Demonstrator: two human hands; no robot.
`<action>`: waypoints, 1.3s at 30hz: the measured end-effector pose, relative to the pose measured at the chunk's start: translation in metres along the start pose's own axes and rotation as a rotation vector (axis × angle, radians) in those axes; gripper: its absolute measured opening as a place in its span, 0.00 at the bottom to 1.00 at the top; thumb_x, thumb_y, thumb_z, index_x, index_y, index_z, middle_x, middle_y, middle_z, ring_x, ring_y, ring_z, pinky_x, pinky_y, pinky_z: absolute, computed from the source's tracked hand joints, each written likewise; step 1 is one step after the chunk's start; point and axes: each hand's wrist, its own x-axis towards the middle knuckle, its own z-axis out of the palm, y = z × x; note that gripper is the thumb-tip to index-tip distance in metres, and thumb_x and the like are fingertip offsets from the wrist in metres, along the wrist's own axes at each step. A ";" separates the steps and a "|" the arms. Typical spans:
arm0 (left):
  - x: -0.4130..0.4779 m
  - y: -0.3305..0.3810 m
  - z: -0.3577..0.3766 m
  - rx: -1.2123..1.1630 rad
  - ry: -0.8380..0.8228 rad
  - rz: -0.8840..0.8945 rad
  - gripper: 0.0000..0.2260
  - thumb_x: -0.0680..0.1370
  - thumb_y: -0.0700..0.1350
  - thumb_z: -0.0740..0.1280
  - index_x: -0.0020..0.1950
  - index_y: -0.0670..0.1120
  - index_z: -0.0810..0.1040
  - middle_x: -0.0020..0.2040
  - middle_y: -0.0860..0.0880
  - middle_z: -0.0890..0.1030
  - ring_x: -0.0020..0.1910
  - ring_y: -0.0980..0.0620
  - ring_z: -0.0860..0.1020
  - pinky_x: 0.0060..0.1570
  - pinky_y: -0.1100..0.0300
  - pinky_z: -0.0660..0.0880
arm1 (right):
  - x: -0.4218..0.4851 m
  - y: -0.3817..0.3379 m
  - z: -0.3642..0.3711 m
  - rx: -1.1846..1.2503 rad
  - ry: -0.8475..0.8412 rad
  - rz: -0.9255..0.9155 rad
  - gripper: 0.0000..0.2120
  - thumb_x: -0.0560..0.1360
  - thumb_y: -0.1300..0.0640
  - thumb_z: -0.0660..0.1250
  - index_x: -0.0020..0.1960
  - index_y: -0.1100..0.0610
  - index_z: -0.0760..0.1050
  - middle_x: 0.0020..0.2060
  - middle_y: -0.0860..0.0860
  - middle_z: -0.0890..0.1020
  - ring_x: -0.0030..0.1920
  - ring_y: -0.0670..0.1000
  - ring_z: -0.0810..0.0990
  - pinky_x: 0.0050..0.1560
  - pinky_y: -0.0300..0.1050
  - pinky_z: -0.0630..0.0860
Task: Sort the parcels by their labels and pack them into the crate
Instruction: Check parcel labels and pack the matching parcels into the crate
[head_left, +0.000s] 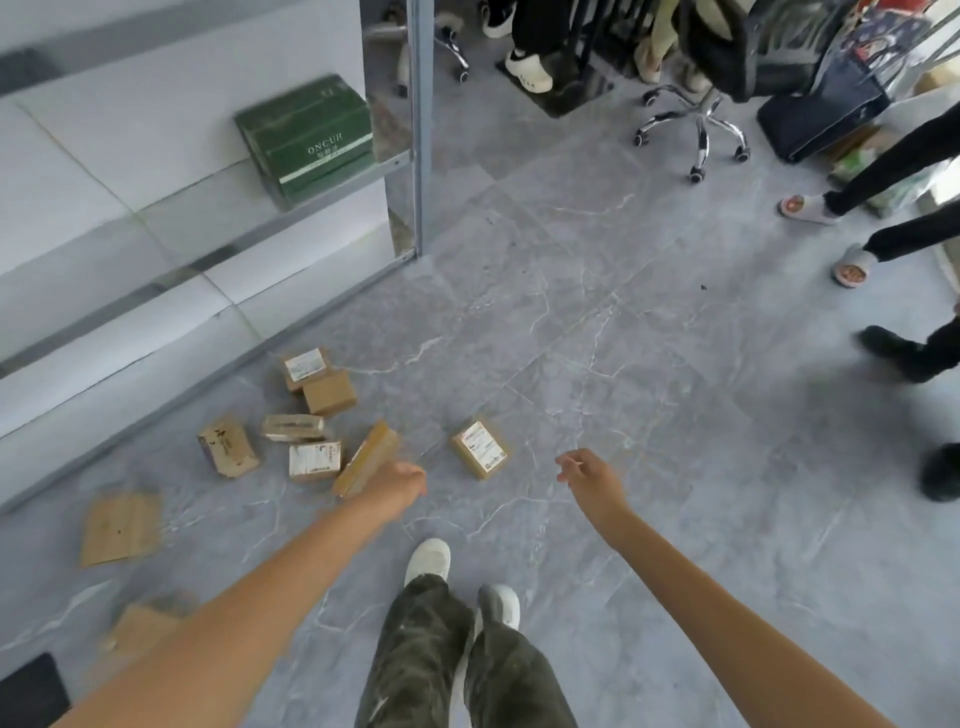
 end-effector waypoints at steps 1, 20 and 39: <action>0.026 -0.004 0.011 -0.016 -0.025 -0.056 0.12 0.80 0.42 0.58 0.37 0.49 0.71 0.50 0.44 0.76 0.50 0.48 0.73 0.48 0.59 0.68 | 0.024 0.009 0.010 -0.025 -0.018 0.030 0.13 0.80 0.55 0.57 0.59 0.58 0.75 0.53 0.55 0.80 0.41 0.50 0.76 0.36 0.40 0.69; 0.535 -0.096 0.222 -0.270 -0.360 -0.234 0.16 0.77 0.29 0.55 0.59 0.47 0.65 0.70 0.46 0.70 0.69 0.48 0.67 0.68 0.52 0.60 | 0.490 0.226 0.269 -0.251 -0.307 0.034 0.17 0.81 0.57 0.56 0.67 0.63 0.65 0.62 0.61 0.75 0.59 0.59 0.76 0.57 0.54 0.75; -0.041 0.209 -0.115 -0.486 0.183 0.513 0.27 0.75 0.26 0.59 0.72 0.46 0.66 0.57 0.47 0.75 0.57 0.48 0.75 0.58 0.52 0.72 | 0.054 -0.225 -0.069 0.301 -0.149 -0.573 0.20 0.81 0.59 0.59 0.72 0.52 0.67 0.60 0.56 0.71 0.52 0.44 0.74 0.49 0.34 0.72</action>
